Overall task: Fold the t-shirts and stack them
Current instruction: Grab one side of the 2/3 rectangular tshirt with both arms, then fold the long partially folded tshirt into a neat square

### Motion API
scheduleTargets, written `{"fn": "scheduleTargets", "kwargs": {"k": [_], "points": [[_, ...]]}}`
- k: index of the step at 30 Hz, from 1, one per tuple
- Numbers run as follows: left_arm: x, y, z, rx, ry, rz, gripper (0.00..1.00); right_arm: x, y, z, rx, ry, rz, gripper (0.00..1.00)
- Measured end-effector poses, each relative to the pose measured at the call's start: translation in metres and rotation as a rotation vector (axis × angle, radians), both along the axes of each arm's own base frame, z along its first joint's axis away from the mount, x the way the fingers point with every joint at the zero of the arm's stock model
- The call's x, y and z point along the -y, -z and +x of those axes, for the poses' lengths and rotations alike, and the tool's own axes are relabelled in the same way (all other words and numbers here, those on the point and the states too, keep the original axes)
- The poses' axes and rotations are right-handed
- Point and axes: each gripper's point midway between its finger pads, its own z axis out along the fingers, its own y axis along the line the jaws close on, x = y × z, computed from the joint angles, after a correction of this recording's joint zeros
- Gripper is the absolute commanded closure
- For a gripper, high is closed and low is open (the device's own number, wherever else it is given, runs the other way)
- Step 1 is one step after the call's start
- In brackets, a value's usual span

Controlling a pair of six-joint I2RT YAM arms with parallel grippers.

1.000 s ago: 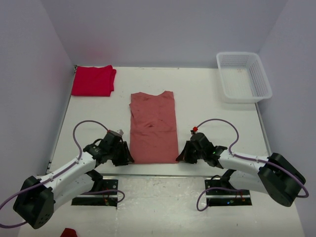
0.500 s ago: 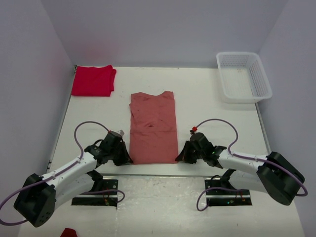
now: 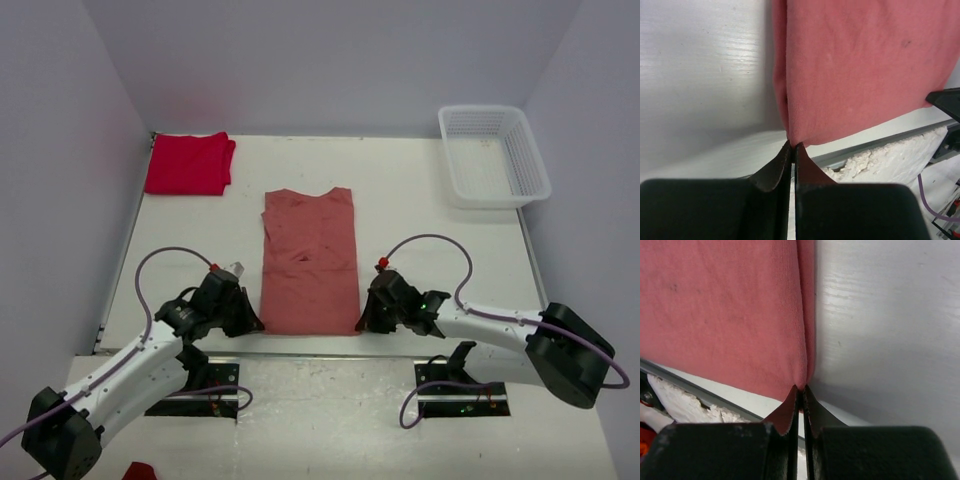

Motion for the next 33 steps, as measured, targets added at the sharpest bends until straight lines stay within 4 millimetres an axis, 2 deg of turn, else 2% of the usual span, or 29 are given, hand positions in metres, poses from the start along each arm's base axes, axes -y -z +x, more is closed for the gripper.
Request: {"fn": "scheduleTargets", "kwargs": {"k": [5, 15, 18, 20, 27, 30, 33], "points": [[0.002, -0.020, 0.003, 0.036, 0.003, -0.022, 1.00, 0.012, -0.007, -0.004, 0.011, 0.013, -0.052, 1.00], [0.001, -0.024, -0.003, 0.028, 0.010, -0.027, 1.00, 0.018, -0.019, -0.006, 0.023, 0.011, -0.080, 1.00], [0.003, -0.037, 0.001, 0.053, 0.013, -0.037, 1.00, 0.017, -0.027, -0.004, 0.041, -0.007, -0.093, 1.00], [0.006, -0.054, 0.008, 0.092, 0.017, -0.048, 1.00, 0.014, -0.039, 0.001, 0.064, -0.019, -0.101, 1.00], [0.014, -0.121, 0.050, 0.259, 0.028, -0.022, 1.00, -0.006, -0.100, 0.041, 0.206, -0.054, -0.150, 1.00], [0.018, -0.139, 0.071, 0.301, 0.037, 0.017, 1.00, -0.018, -0.124, 0.066, 0.266, -0.069, -0.185, 1.00], [0.025, -0.149, 0.096, 0.327, 0.043, 0.063, 1.00, -0.029, -0.144, 0.096, 0.314, -0.073, -0.210, 1.00]]}}
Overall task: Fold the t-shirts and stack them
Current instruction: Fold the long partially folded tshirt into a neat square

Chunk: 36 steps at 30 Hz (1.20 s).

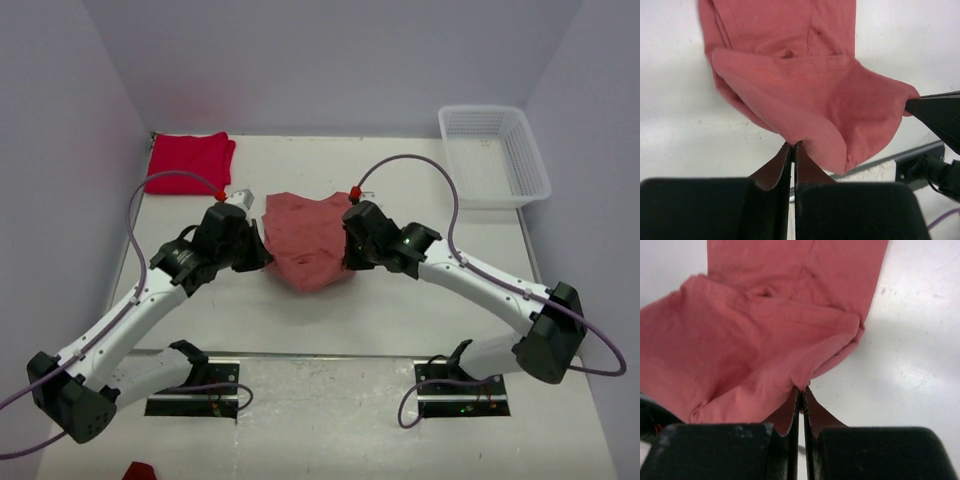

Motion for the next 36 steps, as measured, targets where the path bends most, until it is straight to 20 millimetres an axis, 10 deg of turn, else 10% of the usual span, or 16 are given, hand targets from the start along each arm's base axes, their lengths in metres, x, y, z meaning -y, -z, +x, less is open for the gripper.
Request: {"fn": "scheduleTargets", "kwargs": {"k": [19, 30, 36], "points": [[-0.014, 0.022, 0.148, 0.028, -0.127, 0.180, 1.00, 0.014, -0.010, 0.140, 0.028, 0.022, -0.125, 1.00], [-0.015, -0.008, 0.224, 0.128, -0.161, 0.176, 1.00, -0.005, -0.031, 0.206, 0.079, -0.026, -0.074, 1.00], [-0.021, 0.014, 0.259, 0.106, -0.188, 0.192, 1.00, -0.006, -0.005, 0.243, 0.036, -0.034, -0.069, 1.00]]}}
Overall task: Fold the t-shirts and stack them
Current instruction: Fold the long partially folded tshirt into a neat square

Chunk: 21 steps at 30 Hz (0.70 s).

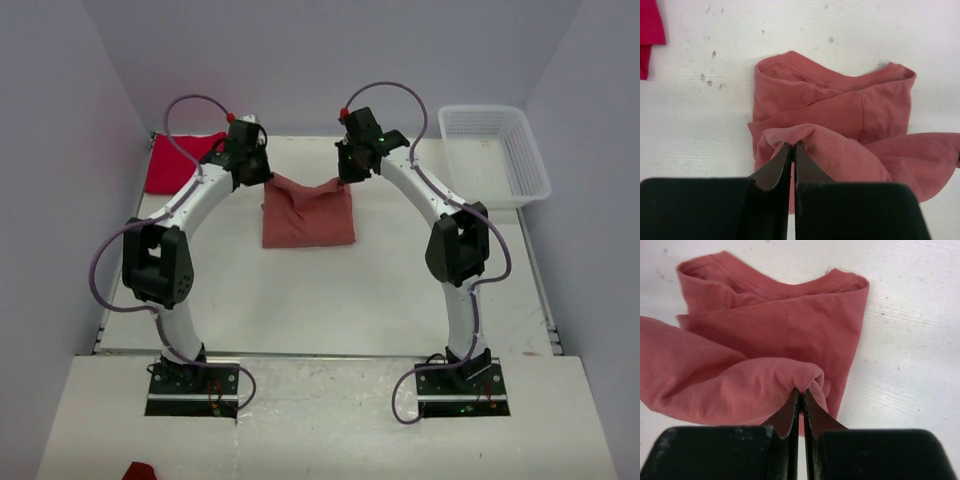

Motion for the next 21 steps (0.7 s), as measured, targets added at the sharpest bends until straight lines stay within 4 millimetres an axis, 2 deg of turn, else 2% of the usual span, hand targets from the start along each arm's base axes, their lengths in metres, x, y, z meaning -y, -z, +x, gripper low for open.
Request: {"fn": "scheduleTargets", "kwargs": {"k": [4, 5, 6, 7, 8, 9, 10, 11, 13, 15, 16, 17, 18, 21], "points": [[-0.005, 0.032, 0.009, -0.055, -0.007, 0.023, 1.00, 0.011, 0.032, 0.011, -0.067, 0.011, -0.022, 0.98], [-0.006, 0.040, 0.010, -0.069, -0.008, 0.029, 1.00, 0.013, 0.038, 0.012, -0.083, 0.012, -0.025, 0.85], [-0.006, 0.046, 0.011, -0.077, -0.006, 0.034, 1.00, 0.016, 0.045, 0.014, -0.097, 0.015, -0.030, 0.80], [-0.006, 0.053, 0.013, -0.084, -0.004, 0.039, 1.00, 0.018, 0.049, 0.016, -0.102, 0.015, -0.036, 0.68], [-0.007, 0.057, 0.016, -0.084, -0.002, 0.043, 1.00, 0.022, 0.056, 0.020, -0.112, 0.021, -0.041, 0.63], [-0.007, 0.062, 0.019, -0.083, 0.002, 0.048, 0.91, 0.025, 0.060, 0.024, -0.113, 0.019, -0.047, 0.60], [-0.007, 0.065, 0.022, -0.074, 0.009, 0.056, 0.85, 0.028, 0.064, 0.030, -0.110, 0.021, -0.051, 0.49], [-0.007, 0.066, 0.027, -0.056, 0.012, 0.061, 0.82, 0.030, 0.068, 0.034, -0.105, 0.021, -0.055, 0.43], [-0.009, 0.065, 0.036, -0.003, 0.020, 0.080, 0.70, 0.037, 0.072, 0.042, -0.092, 0.021, -0.065, 0.34], [-0.013, 0.063, 0.043, 0.054, 0.023, 0.106, 0.56, 0.043, 0.071, 0.049, -0.069, 0.015, -0.074, 0.32], [-0.016, 0.062, 0.044, 0.077, 0.015, 0.123, 0.48, 0.047, 0.069, 0.053, -0.053, 0.011, -0.080, 0.26], [-0.021, 0.062, 0.044, 0.092, 0.010, 0.148, 0.27, 0.049, 0.066, 0.057, -0.036, 0.009, -0.084, 0.25], [-0.026, 0.060, 0.043, 0.105, 0.005, 0.173, 0.11, 0.052, 0.063, 0.062, -0.017, 0.007, -0.092, 0.24], [-0.042, 0.035, 0.039, 0.163, -0.046, 0.229, 0.12, 0.060, 0.052, 0.070, 0.032, 0.014, -0.118, 0.22]]}}
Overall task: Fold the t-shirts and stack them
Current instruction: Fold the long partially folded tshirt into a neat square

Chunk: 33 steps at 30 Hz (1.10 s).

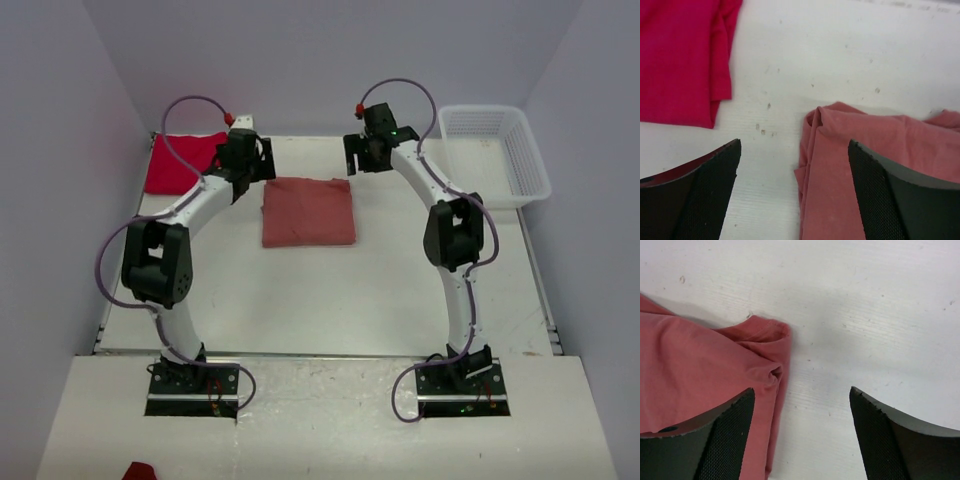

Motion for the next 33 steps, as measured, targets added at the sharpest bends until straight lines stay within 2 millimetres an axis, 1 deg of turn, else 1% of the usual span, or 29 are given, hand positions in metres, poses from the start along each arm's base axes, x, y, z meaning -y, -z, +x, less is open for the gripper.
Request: {"fn": "scheduleTargets", "kwargs": {"k": [1, 2, 3, 4, 5, 6, 7, 9, 11, 13, 14, 16, 17, 18, 19, 20, 22, 25, 27, 29, 33], "points": [[-0.002, -0.013, -0.001, 0.027, -0.009, 0.002, 0.14, 0.001, -0.004, 0.001, 0.011, 0.000, -0.005, 0.21], [-0.003, -0.029, -0.001, 0.059, -0.011, -0.006, 0.25, 0.002, -0.008, 0.001, 0.020, -0.001, -0.007, 0.22], [-0.003, -0.045, -0.002, 0.087, -0.013, -0.018, 0.33, 0.002, -0.014, 0.001, 0.030, -0.004, -0.007, 0.26], [-0.001, -0.061, -0.003, 0.112, -0.004, -0.035, 0.44, 0.002, -0.020, 0.001, 0.041, -0.006, -0.004, 0.68], [0.005, -0.079, -0.001, 0.142, 0.013, -0.062, 0.83, 0.001, -0.028, 0.000, 0.053, -0.015, 0.002, 0.98], [0.012, -0.094, 0.002, 0.163, 0.030, -0.096, 1.00, -0.001, -0.036, -0.002, 0.059, -0.018, 0.023, 1.00], [0.022, -0.108, 0.006, 0.184, 0.070, -0.131, 1.00, -0.007, -0.044, -0.005, 0.061, -0.028, 0.062, 1.00], [0.044, -0.124, 0.011, 0.204, 0.149, -0.207, 1.00, -0.021, -0.059, -0.010, 0.057, -0.056, 0.147, 1.00], [0.067, -0.117, 0.013, 0.179, 0.237, -0.279, 1.00, -0.038, -0.068, -0.017, 0.035, -0.092, 0.251, 1.00], [0.087, -0.091, 0.014, 0.114, 0.301, -0.334, 1.00, -0.054, -0.070, -0.021, 0.000, -0.124, 0.343, 1.00], [0.098, -0.072, 0.013, 0.065, 0.340, -0.364, 1.00, -0.063, -0.068, -0.024, -0.030, -0.141, 0.392, 1.00], [0.107, -0.022, 0.013, -0.045, 0.357, -0.388, 1.00, -0.080, -0.062, -0.025, -0.081, -0.177, 0.484, 1.00], [0.109, -0.003, 0.012, -0.087, 0.360, -0.395, 1.00, -0.087, -0.058, -0.025, -0.101, -0.190, 0.519, 1.00], [0.111, 0.019, 0.009, -0.139, 0.361, -0.402, 1.00, -0.092, -0.051, -0.025, -0.126, -0.198, 0.546, 1.00], [0.111, 0.037, 0.006, -0.180, 0.359, -0.406, 1.00, -0.095, -0.043, -0.025, -0.153, -0.202, 0.567, 1.00], [0.110, 0.051, 0.003, -0.216, 0.356, -0.410, 1.00, -0.098, -0.034, -0.025, -0.183, -0.203, 0.590, 1.00], [0.108, 0.067, -0.001, -0.257, 0.351, -0.418, 1.00, -0.101, -0.015, -0.026, -0.249, -0.199, 0.631, 1.00], [0.103, 0.067, 0.002, -0.254, 0.347, -0.427, 1.00, -0.098, 0.008, -0.029, -0.324, -0.178, 0.671, 1.00], [0.098, 0.064, 0.006, -0.239, 0.343, -0.433, 1.00, -0.096, 0.018, -0.032, -0.362, -0.159, 0.685, 1.00], [0.092, 0.064, 0.009, -0.235, 0.333, -0.435, 1.00, -0.092, 0.026, -0.031, -0.380, -0.139, 0.688, 1.00], [0.082, 0.065, 0.013, -0.225, 0.316, -0.438, 1.00, -0.089, 0.033, -0.028, -0.399, -0.110, 0.683, 1.00]]}}
